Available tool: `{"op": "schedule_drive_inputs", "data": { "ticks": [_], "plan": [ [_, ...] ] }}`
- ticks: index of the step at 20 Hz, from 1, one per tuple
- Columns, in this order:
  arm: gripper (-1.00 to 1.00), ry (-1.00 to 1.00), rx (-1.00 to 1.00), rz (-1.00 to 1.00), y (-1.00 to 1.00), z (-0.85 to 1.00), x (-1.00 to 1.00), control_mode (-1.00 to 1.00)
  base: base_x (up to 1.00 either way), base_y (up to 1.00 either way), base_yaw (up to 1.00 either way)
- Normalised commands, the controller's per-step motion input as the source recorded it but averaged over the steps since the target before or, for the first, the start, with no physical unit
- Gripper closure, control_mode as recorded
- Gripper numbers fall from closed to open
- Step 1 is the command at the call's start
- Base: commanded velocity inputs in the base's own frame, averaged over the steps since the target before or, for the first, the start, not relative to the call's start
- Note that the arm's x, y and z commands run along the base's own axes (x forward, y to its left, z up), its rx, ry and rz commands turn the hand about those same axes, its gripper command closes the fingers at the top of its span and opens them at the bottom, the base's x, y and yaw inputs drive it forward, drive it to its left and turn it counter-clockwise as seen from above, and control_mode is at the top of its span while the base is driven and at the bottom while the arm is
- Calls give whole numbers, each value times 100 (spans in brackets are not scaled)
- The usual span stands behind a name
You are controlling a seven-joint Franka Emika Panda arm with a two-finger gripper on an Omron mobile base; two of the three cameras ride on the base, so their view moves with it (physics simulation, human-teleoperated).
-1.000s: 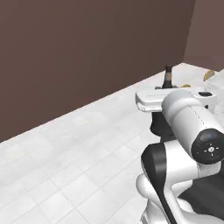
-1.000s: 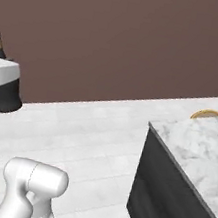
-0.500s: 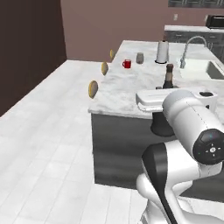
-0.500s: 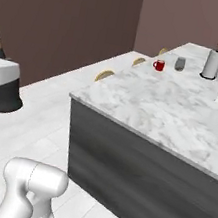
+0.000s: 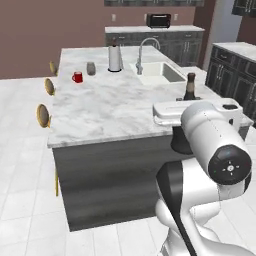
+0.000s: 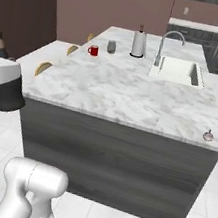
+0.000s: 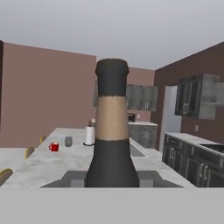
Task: Open the cabinet directly in front. Then move the liquor and the mug to the dining counter with the jar on it.
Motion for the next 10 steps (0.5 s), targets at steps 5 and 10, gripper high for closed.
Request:
{"op": "schedule_drive_inputs", "data": {
  "ticks": [5,10],
  "plan": [
    [100,0,0,0,0,0,0,100,0,62,0],
    [100,0,0,0,0,0,0,100,0,100,0]
  ]
}}
